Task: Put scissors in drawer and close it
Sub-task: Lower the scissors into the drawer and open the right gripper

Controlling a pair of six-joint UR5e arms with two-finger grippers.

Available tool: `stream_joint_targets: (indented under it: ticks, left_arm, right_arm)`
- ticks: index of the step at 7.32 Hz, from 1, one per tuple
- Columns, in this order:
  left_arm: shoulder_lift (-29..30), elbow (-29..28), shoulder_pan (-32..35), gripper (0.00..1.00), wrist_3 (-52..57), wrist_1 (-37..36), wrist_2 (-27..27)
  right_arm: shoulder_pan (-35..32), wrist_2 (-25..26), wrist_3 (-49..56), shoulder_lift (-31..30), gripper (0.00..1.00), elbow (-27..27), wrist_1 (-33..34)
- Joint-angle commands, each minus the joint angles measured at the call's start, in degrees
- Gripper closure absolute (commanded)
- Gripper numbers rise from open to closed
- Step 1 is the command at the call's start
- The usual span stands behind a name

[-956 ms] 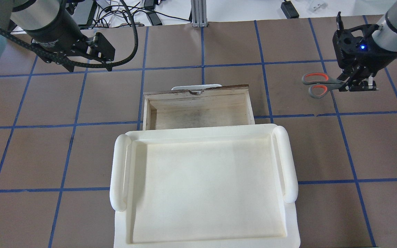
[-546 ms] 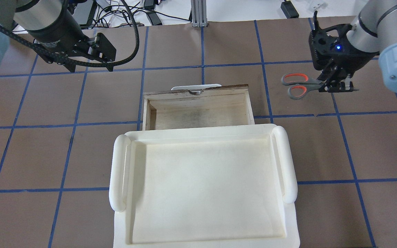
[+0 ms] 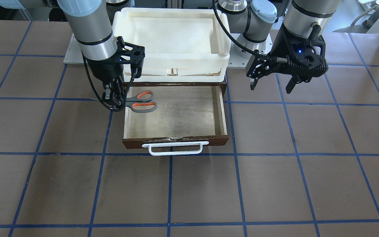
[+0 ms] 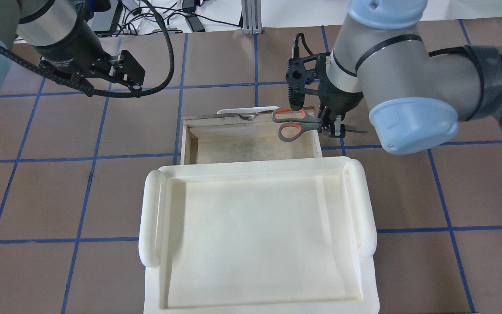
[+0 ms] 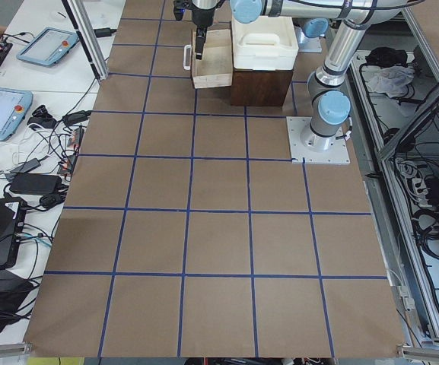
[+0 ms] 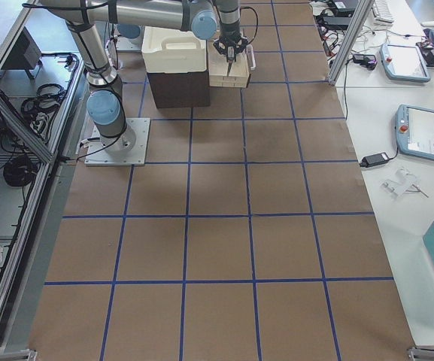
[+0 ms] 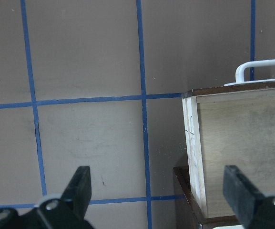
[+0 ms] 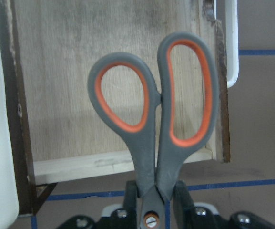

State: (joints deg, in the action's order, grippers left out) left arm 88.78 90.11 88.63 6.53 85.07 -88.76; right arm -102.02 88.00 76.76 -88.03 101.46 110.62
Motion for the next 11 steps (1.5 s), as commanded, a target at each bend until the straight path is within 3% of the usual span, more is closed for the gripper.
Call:
stream_joint_targets:
  ticks: [1, 4, 6, 8, 10, 11]
  left_arm:
    - [0.2, 0.1, 0.0, 0.00, 0.7, -0.3, 0.3]
    - [0.4, 0.2, -0.1, 0.00, 0.7, 0.1, 0.2]
    - [0.2, 0.1, -0.7, 0.00, 0.6, 0.1, 0.1]
    - [0.6, -0.3, -0.7, 0.00, 0.6, 0.2, 0.3]
    - [0.3, -0.3, -0.8, 0.00, 0.6, 1.0, 0.0]
    - [0.6, -0.3, -0.8, 0.00, 0.6, 1.0, 0.3]
  right_arm:
    - [-7.3, 0.5, -3.1, 3.8, 0.92, 0.0, 3.8]
    - [-13.6, 1.7, -2.1, 11.5, 0.92, -5.6, 3.7]
    - [-15.2, 5.0, -2.1, 12.9, 0.92, -5.7, 3.6]
    - [-15.2, 4.4, -2.3, 13.1, 0.91, -5.4, 3.6]
    - [-15.2, 4.6, -3.0, 13.1, 0.78, -5.3, 3.5]
    - [-15.2, 4.6, -3.1, 13.1, 0.59, -5.3, 3.6]
